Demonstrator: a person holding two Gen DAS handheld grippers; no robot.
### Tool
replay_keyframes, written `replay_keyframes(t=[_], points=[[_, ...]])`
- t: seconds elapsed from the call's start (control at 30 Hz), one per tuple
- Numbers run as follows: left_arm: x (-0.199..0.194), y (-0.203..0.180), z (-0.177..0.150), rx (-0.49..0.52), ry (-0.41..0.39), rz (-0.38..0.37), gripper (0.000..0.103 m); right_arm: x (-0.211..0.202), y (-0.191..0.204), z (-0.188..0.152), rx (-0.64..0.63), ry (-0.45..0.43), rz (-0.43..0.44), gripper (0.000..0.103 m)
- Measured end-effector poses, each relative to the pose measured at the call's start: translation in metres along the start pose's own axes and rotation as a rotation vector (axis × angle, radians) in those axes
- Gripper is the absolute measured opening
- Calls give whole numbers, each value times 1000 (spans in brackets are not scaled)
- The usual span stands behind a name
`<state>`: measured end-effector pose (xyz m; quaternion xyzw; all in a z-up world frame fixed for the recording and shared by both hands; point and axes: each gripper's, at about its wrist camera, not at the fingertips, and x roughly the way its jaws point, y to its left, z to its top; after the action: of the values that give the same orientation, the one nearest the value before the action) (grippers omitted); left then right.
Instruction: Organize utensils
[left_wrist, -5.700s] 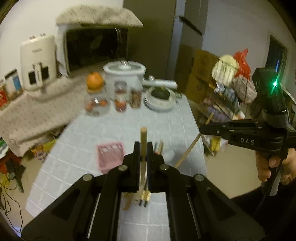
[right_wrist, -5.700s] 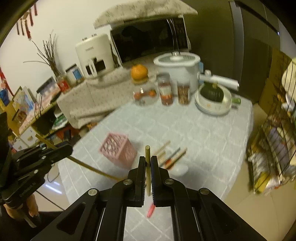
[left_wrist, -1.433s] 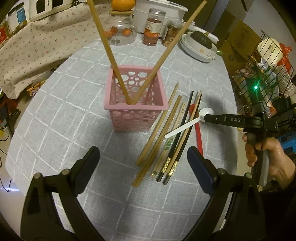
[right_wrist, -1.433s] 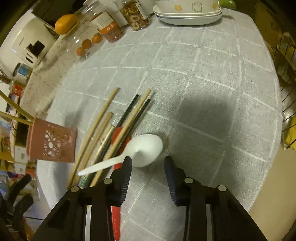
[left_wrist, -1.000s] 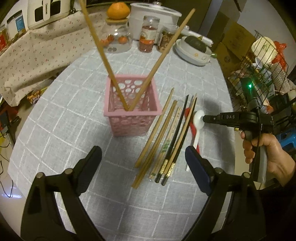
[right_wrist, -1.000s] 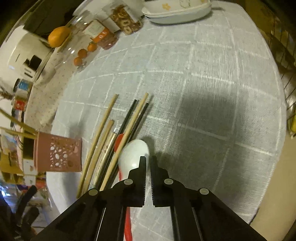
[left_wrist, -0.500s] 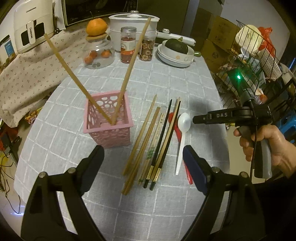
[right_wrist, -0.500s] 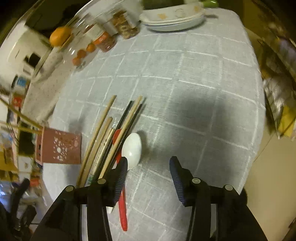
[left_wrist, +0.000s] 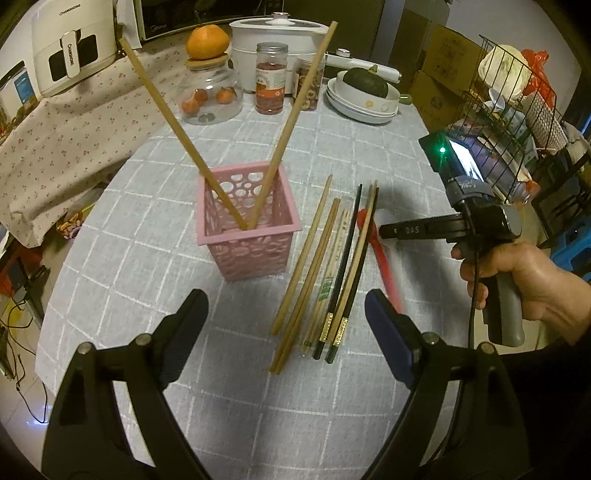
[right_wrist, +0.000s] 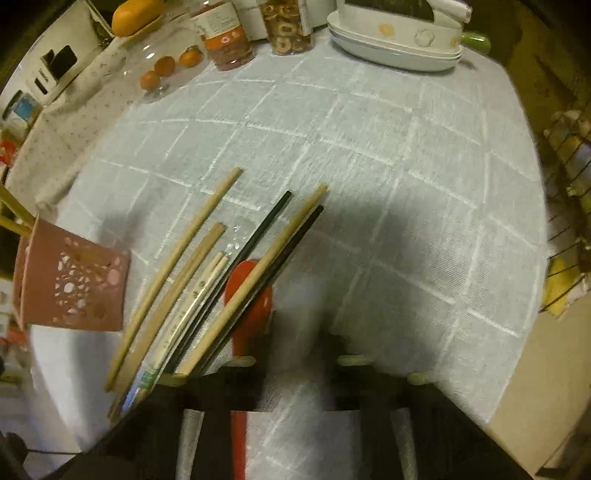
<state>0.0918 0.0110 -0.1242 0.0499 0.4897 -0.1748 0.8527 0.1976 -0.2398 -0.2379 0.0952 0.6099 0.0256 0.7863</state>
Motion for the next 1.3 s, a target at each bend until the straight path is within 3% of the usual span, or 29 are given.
replay_keyframes(t=[0.3, 0.4, 0.53, 0.6, 0.67, 0.8, 1.0, 1.13, 1.3], points=[[-2, -27, 4, 52, -9, -41, 84, -46, -34, -9, 25, -43, 54, 6], [3, -48, 7, 121, -4, -64, 70, -63, -48, -14, 47, -43, 71, 6], [22, -77, 16, 152, 29, -97, 58, -80, -64, -21, 54, -60, 91, 6], [37, -93, 23, 177, 50, -89, 41, -80, -68, -20, 70, -53, 97, 6], [50, -108, 31, 203, 71, -79, 34, -80, -73, -21, 74, -47, 102, 6], [95, -126, 51, 178, 147, -56, 33, -81, -83, -23, 73, -39, 105, 6], [151, -126, 101, 81, 201, 81, 33, -85, -100, -21, 92, -41, 127, 6], [175, -117, 129, 36, 237, 151, 33, -87, -105, -17, 98, -45, 148, 6], [199, -96, 140, -28, 272, 180, 33, -87, -105, -13, 91, -43, 171, 6]])
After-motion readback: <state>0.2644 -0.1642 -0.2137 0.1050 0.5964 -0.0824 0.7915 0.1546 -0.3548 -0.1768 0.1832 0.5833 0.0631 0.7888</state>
